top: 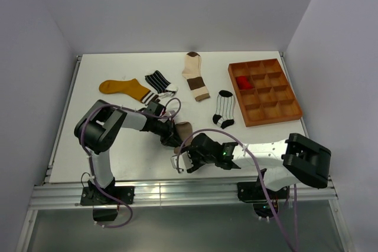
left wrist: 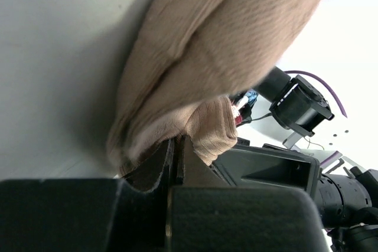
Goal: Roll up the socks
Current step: Roll the sock at the center of the board.
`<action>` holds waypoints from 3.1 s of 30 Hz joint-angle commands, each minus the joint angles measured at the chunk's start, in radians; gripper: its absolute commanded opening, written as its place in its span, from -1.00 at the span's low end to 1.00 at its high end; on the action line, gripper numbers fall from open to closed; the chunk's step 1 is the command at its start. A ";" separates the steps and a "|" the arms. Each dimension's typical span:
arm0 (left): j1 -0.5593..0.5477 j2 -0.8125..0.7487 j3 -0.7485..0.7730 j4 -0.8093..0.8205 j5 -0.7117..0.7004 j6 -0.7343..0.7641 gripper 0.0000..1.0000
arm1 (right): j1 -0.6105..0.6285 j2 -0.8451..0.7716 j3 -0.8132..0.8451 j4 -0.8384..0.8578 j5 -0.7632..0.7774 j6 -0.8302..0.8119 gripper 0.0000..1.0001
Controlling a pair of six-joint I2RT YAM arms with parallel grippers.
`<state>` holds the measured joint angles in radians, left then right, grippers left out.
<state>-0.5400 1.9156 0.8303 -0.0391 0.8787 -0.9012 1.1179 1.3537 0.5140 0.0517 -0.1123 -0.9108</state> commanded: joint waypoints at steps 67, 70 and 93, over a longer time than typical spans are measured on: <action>-0.196 -1.371 -0.721 0.266 -0.859 0.105 -0.41 | -0.323 1.062 1.261 -1.409 -0.564 -0.027 -0.78; -0.228 -1.258 -0.688 0.326 -0.820 0.146 -0.18 | -0.342 1.090 1.307 -1.434 -0.578 -0.013 -0.78; -0.443 -0.606 -0.384 0.446 -0.863 0.430 0.13 | -0.369 1.187 1.405 -1.492 -0.589 0.070 -0.74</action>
<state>-0.9703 1.2957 0.4145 0.3500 0.0200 -0.5198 0.7536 2.4756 1.8999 -1.5387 -0.8032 -0.8196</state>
